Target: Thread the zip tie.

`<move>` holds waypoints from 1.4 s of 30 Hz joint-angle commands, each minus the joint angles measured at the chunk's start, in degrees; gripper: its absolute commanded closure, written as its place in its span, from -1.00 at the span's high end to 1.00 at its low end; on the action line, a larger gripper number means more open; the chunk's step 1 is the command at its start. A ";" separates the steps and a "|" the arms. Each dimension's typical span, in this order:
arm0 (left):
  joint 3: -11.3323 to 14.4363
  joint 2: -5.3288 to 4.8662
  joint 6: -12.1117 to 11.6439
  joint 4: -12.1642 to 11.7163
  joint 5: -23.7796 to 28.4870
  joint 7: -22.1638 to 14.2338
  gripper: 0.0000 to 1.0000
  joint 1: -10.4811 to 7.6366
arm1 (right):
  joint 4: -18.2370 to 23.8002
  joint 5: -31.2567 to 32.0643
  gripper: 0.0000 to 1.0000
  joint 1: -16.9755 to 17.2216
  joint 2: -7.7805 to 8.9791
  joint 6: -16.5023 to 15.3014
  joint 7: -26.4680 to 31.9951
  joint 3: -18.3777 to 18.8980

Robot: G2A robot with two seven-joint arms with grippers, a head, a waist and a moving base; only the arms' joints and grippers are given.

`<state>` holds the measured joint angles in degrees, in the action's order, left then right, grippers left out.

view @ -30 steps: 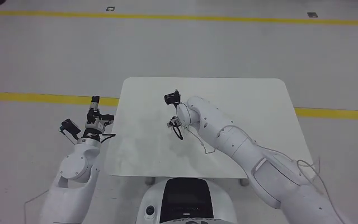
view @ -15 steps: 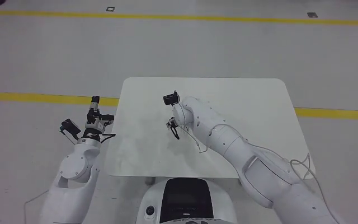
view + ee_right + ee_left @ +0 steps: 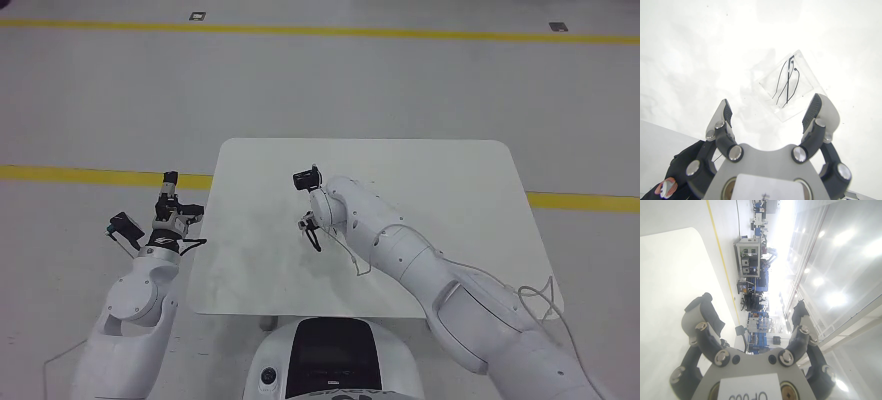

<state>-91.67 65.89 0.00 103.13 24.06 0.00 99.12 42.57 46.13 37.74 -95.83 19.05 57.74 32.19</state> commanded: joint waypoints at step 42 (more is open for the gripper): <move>0.00 0.00 0.00 0.00 0.00 0.00 1.00 0.00 | -0.11 7.27 -0.78 2.88 0.34 -1.01 0.06 4.32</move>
<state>-91.67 65.89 0.00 103.13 24.06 0.00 99.12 43.10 53.55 40.82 -95.26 18.15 57.94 36.61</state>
